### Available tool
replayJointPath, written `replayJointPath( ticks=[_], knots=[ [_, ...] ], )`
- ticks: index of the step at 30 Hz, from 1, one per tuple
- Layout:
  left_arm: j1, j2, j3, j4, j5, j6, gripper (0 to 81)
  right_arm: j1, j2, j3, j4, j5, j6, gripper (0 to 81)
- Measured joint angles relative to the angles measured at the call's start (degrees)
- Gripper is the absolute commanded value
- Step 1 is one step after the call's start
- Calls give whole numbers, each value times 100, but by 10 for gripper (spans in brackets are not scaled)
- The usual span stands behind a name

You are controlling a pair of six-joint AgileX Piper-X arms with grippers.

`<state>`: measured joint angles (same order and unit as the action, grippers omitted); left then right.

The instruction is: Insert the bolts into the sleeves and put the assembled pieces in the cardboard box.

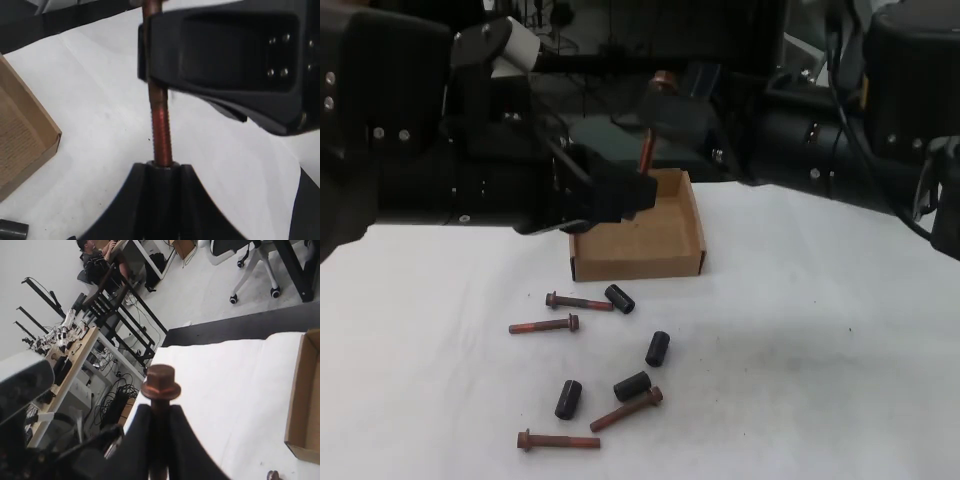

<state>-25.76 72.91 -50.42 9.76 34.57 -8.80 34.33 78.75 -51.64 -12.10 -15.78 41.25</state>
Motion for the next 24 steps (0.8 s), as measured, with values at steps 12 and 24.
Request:
replayJointPath(
  ticks=[12, 24],
  knots=[
    [0, 0, 0, -71, -16, 0, 17, 21, 14, 0, 14, -42, 34, 4],
    [0, 0, 0, -240, -273, -17, 17, 442, 14, 0, 51, 719, -338, 4]
  ],
)
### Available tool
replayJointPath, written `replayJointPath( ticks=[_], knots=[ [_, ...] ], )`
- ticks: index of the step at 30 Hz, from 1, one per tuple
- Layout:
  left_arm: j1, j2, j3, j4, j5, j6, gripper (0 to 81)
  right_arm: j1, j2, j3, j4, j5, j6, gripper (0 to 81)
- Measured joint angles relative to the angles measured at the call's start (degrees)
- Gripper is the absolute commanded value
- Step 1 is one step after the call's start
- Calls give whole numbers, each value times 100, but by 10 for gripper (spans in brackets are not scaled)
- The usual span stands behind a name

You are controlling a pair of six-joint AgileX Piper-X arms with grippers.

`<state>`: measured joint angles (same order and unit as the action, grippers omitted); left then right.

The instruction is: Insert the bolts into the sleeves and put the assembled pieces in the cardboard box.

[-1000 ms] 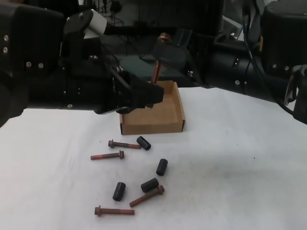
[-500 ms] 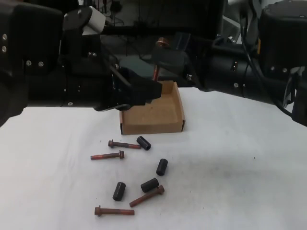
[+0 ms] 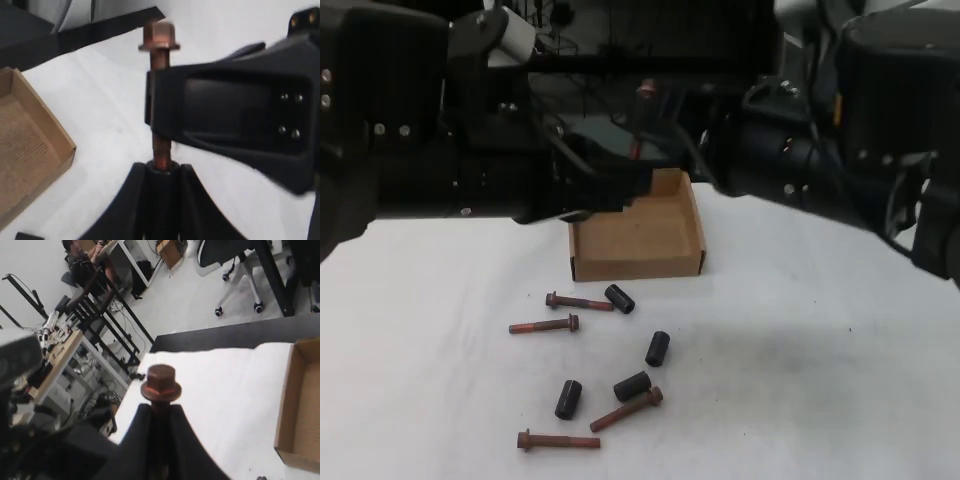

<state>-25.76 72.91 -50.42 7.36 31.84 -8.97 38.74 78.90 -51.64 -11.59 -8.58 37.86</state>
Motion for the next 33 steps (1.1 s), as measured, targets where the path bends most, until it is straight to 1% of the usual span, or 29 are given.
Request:
replayJointPath(
  ticks=[3, 13, 14, 15, 16, 17, 19, 20, 26, 33],
  knots=[
    [0, -28, 0, -34, -69, 0, 17, 65, 0, 0, 76, 61, -46, 4],
    [0, -27, 0, -179, -66, 13, 17, 63, -132, 0, 263, 92, -180, 4],
    [0, -27, 0, -179, -66, 13, 17, 63, -132, 0, 263, 82, -180, 43],
    [0, -27, 0, -179, -66, 13, 17, 63, -132, 0, 263, 79, -195, 104],
    [0, -27, 0, -179, -54, 13, 17, 63, -132, 0, 263, 80, -242, 239],
    [0, -27, 0, -179, -48, 13, 17, 63, -132, 0, 263, 63, -276, 354],
    [0, -27, 0, -179, -96, 13, 17, 63, -132, -18, 263, -28, -288, 661],
    [0, -27, 0, -179, -134, 13, 17, 84, -150, -25, 263, -83, -274, 700],
    [0, -27, 0, -225, -204, 13, 17, 112, -195, -25, 323, -73, -59, 700],
    [0, -27, 0, -309, -215, 13, 17, -99, -195, -25, 436, -134, -40, 700]
  ],
)
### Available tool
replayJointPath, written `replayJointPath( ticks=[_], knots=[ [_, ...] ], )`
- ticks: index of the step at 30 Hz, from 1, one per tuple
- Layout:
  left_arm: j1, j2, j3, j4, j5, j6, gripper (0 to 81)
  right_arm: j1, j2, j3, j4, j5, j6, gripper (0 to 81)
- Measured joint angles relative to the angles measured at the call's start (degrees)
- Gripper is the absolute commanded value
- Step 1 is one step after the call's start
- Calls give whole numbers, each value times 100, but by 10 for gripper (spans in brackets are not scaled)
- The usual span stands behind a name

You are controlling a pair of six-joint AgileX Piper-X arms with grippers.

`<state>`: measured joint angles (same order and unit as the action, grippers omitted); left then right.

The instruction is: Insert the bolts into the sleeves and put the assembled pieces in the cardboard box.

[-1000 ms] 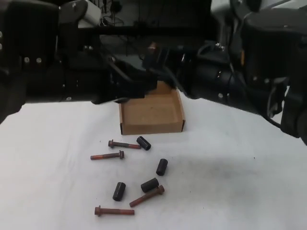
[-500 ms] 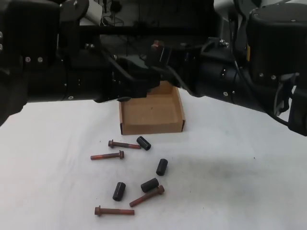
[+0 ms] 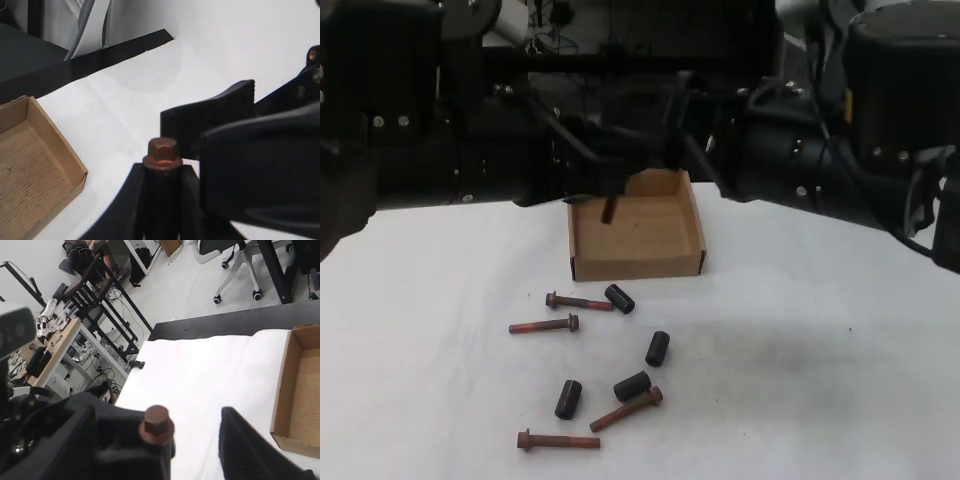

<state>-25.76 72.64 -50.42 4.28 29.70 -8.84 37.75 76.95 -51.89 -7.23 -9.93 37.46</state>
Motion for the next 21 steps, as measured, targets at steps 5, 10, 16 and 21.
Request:
replayJointPath(
  ticks=[5, 10, 16, 21],
  knots=[
    [0, 0, 0, -40, 0, 228, 17, -261, -95, 16, 228, -122, 0, 700],
    [0, 14, 0, -40, -200, 551, 17, -387, -432, 13, 881, -166, -326, 700],
    [0, 520, -436, 178, -269, 990, 17, -383, -798, 13, 2125, -379, -900, 700],
    [0, 1670, -1312, 553, -418, 1293, 17, -383, -856, 13, 3227, -507, -1524, 700]
  ],
)
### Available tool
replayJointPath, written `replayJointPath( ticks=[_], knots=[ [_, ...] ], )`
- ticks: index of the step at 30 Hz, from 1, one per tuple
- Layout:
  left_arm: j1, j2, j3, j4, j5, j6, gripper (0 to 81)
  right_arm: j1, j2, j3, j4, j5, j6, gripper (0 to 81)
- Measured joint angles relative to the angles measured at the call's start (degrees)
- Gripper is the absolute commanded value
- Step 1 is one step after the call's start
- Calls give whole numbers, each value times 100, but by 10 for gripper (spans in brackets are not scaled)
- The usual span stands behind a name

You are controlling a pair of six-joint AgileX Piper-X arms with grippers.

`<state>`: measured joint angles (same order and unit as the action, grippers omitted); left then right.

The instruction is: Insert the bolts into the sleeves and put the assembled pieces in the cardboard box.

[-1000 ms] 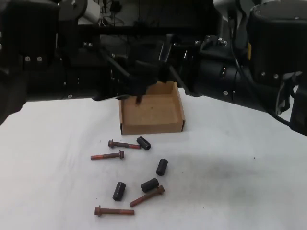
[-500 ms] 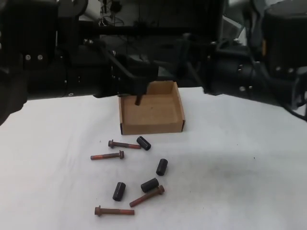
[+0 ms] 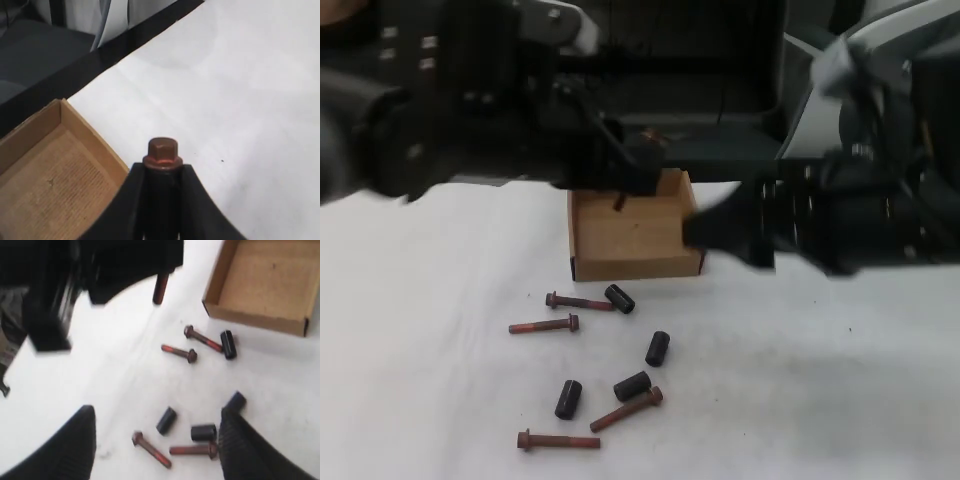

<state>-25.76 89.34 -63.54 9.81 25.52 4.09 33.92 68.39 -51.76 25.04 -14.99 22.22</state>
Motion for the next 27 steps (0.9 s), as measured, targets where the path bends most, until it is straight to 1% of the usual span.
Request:
replayJointPath(
  ticks=[6, 9, 12, 18, 23, 27],
  knots=[
    [0, 1309, -1177, 467, -284, 108, 17, 0, 0, 0, 1069, 2, -726, 700],
    [18, 2000, -1762, 832, -498, 119, 17, 0, -6, 0, 1451, 2, -1021, 700],
    [87, 2629, -2311, 1184, -573, 120, 17, 0, -6, 0, 1676, 2, -1208, 700],
    [294, 3512, -3093, 1600, -749, 108, 17, 0, -6, 0, 1786, 2, -1315, 700],
    [421, 3920, -3353, 1609, -769, -17, 17, 0, -6, 0, 1786, 2, -1315, 700],
    [448, 3998, -3394, 1592, -769, -37, 17, 0, -6, 0, 1786, 2, -1315, 700]
  ],
)
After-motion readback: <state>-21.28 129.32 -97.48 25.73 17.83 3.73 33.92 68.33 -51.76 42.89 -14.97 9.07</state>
